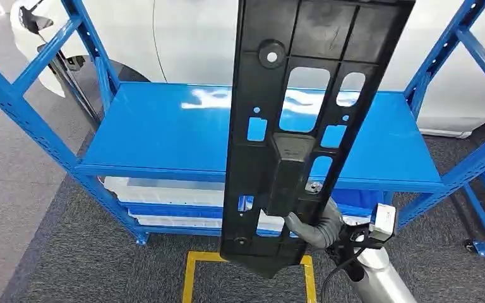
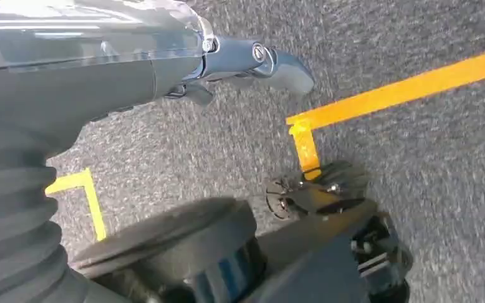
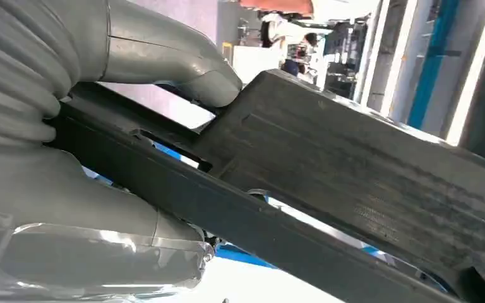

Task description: Take the parts from the cabinet and place them on the table.

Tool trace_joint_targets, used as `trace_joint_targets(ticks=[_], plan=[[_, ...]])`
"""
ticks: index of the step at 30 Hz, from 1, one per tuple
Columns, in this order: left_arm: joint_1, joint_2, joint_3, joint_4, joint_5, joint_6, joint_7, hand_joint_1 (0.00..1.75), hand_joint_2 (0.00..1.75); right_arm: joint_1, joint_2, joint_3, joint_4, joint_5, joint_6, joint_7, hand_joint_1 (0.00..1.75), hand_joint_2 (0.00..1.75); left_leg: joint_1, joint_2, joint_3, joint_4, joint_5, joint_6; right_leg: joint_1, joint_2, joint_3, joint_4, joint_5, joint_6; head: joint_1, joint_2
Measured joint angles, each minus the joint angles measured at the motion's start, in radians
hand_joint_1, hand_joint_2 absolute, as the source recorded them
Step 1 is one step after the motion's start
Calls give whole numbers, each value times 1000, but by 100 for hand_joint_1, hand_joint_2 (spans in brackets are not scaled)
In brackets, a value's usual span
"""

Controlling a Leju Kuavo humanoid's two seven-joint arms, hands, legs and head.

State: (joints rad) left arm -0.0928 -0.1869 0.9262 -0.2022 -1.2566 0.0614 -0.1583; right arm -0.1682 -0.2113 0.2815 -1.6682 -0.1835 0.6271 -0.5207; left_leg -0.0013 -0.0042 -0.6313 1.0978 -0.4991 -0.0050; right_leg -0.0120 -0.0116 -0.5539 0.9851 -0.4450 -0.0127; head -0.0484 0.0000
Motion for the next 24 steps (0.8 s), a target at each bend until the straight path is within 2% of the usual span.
trace_joint_targets(ticks=[1, 2, 3, 4, 5, 7, 8, 9, 10, 11, 13, 14, 15, 16, 18, 19, 20, 21, 22, 23, 24], plan=[[-1, 0, 0, 0, -1, -1, 0, 0, 175, 0, 0, 0, 0, 0, 0, 0, 175, 175, 3, 1, -35, 92, -53, -5, 1, 0, -9, 2, 5, 0, 0, 0], [-1, 0, 0, 0, -3, -2, 0, 0, 175, 0, 0, 0, 0, 0, -1, 0, 175, 175, 4, 1, -63, 169, -89, -8, 2, 0, -17, 3, 9, 0, 0, 0], [-2, 0, 0, 0, -2, -2, 0, 0, 175, 1, 0, 0, 0, 0, -2, 0, 175, 175, 4, 1, -78, 219, -107, -11, 2, 0, -26, 7, 13, 1, 0, 0], [-3, 0, 0, 0, -4, -3, 1, 0, 175, 2, 0, 0, 0, 0, -3, 0, 175, 175, 4, 1, -70, 220, -99, -12, 2, 0, -34, 11, 17, 2, 0, 0], [-3, 0, 0, 0, -5, -4, 3, 0, 175, 3, 0, 0, 0, 0, -3, 0, 175, 175, 5, 1, -36, 172, -73, -12, 2, 0, -40, 15, 19, 4, 0, 0], [-3, 2, 0, 0, -5, -5, 3, 0, 175, 6, 0, -1, 0, 0, -5, -1, 175, 175, 6, 1, 76, -11, -1, -7, 2, 1, -49, 24, 23, 9, 0, 0], [-4, 2, 0, 0, -6, -5, 3, 0, 175, 6, 0, -1, 0, 0, -5, -1, 175, 175, 6, -1, 109, -74, 1, -2, 2, 1, -52, 29, 24, 12, 0, 0], [-5, 2, 0, 0, -6, -5, 3, 0, 175, 6, -1, -2, -1, 0, -5, -2, 175, 175, 3, -6, 108, -76, -10, 7, 7, 2, -56, 31, 28, 18, 0, 0], [-5, 2, 0, 0, -6, -5, 2, 0, 175, 5, 0, -2, -1, 0, -5, -2, 175, 175, 2, -5, 105, -85, 4, 11, 8, 2, -58, 35, 28, 19, 0, 0], [-5, 2, 0, 0, -6, -5, 3, 0, 175, 6, 0, -3, -1, 1, -5, -2, 175, 175, 2, -4, 101, -77, 4, 16, 7, 3, -60, 32, 32, 24, 0, 0], [-2, 2, 0, 0, -6, -5, 2, 0, 175, 6, 0, -3, -2, 1, -3, -3, 175, 175, -2, -4, 96, -77, 12, 28, 6, 3, -60, 28, 42, 38, 0, 0], [-3, 1, 0, 0, -5, -5, 2, 0, 175, 6, 0, -3, -2, 1, -3, -3, 175, 175, 3, -2, 92, -87, 23, 39, 6, 5, -63, 29, 45, 44, 0, 0], [-5, 0, 0, 0, -5, -5, 2, 0, 175, 7, 0, -3, -2, 1, -3, -4, 175, 175, 5, 1, 93, -88, 31, 45, 1, 6, -71, 43, 24, 48, 0, 0], [-7, 0, 0, 0, -5, -5, 2, 0, 175, 6, 0, -4, -2, 1, -3, -4, 175, 175, 5, 1, 84, -88, 37, 51, 2, 7, -88, 86, -19, 53, 0, 0], [-6, 0, 0, 0, -6, -5, 2, 0, 175, 8, 0, -4, -2, 2, -3, -4, 175, 175, 2, 1, 65, -87, 49, 53, -2, 7, -149, 251, -118, 61, 0, 0], [-5, 0, 0, 0, -7, -4, 2, 0, 175, 10, 0, -4, -2, 2, -3, -4, 175, 175, 1, 1, 55, -85, 55, 54, -2, 7, -170, 314, -144, 63, 0, 0], [-5, 0, 0, 0, -7, -4, 3, 0, 175, 12, 0, -4, -2, 2, -3, -4, 175, 175, 0, 1, 46, -83, 60, 53, -2, 7, -172, 337, -147, 62, 0, 0], [-5, 0, 0, 0, -7, -4, 3, 0, 175, 13, 0, -4, -2, 2, -3, -4, 175, 175, -1, 1, 39, -81, 64, 52, -2, 7, -149, 312, -131, 59, 0, 0], [-5, 0, 0, 0, -7, -4, 3, 0, 175, 12, 0, -4, -2, 2, -3, -4, 175, 175, -3, 1, 34, -79, 67, 52, -1, 7, -105, 248, -101, 54, 0, 0], [-5, 0, 0, 0, -7, -4, 4, 0, 175, 11, 0, -4, -2, 2, -3, -4, 175, 175, -5, 1, 32, -79, 71, 51, 1, 7, -40, 144, -62, 46, 0, 0], [-5, -1, 0, 0, -7, -4, 4, 0, 175, 10, 1, -4, -3, 2, -3, -4, 175, 175, -5, 1, 31, -79, 75, 49, 7, 6, 21, 48, -38, 33, 0, 0]])
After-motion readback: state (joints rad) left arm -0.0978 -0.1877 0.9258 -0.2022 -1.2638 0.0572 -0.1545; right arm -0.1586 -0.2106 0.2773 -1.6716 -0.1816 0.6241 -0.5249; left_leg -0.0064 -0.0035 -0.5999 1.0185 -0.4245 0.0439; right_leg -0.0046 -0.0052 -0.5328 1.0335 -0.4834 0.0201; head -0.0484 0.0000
